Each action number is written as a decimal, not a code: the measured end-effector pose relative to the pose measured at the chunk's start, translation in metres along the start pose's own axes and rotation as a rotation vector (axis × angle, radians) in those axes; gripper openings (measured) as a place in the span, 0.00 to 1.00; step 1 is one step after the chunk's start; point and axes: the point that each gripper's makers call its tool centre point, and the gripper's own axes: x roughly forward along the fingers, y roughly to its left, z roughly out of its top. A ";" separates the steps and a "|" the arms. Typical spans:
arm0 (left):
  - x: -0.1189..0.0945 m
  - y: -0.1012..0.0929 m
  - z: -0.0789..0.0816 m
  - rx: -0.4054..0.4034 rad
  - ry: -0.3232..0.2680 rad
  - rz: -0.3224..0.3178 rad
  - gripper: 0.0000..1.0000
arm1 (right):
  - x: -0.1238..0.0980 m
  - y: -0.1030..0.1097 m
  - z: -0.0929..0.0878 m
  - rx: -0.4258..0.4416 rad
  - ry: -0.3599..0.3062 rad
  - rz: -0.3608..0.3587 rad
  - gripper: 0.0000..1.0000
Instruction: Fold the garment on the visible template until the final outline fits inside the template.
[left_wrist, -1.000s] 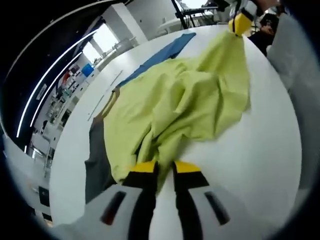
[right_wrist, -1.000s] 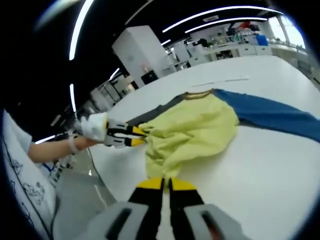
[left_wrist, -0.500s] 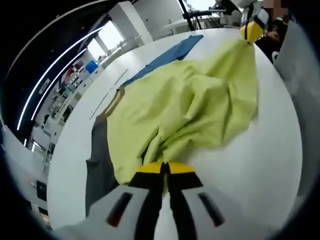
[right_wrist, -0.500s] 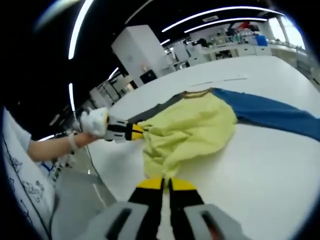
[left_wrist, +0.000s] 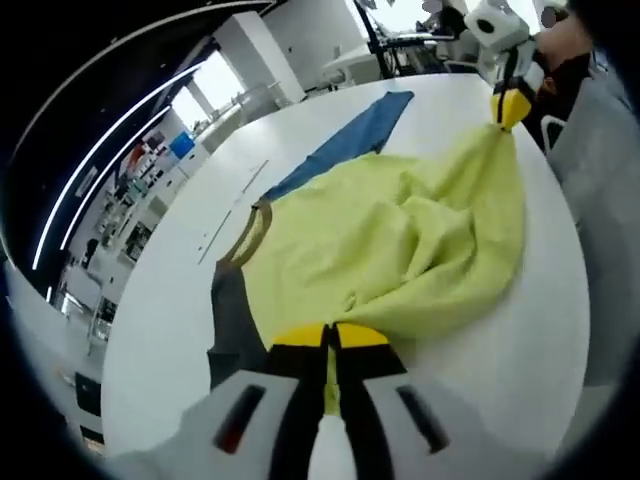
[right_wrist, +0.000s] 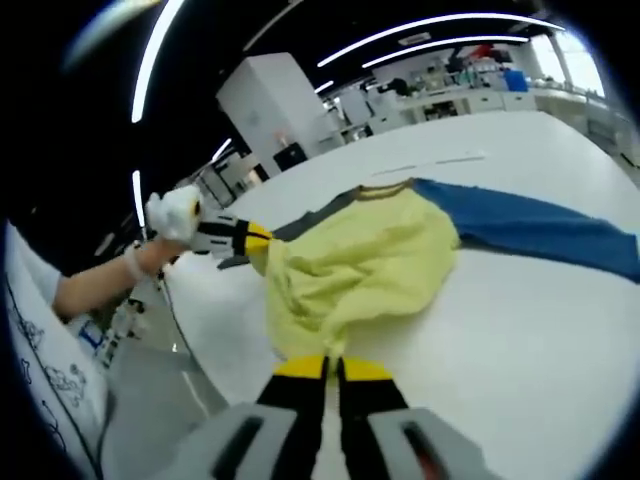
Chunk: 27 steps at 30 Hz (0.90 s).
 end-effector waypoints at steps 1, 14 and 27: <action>0.002 0.003 0.001 0.007 0.005 -0.007 0.00 | -0.001 -0.001 0.000 0.003 -0.001 -0.003 0.00; 0.035 0.024 0.001 -0.006 0.026 -0.072 0.00 | -0.005 -0.014 0.003 0.036 -0.020 -0.032 0.00; 0.072 0.033 -0.014 -0.054 0.060 -0.061 0.01 | 0.003 -0.017 -0.007 0.076 -0.005 -0.032 0.00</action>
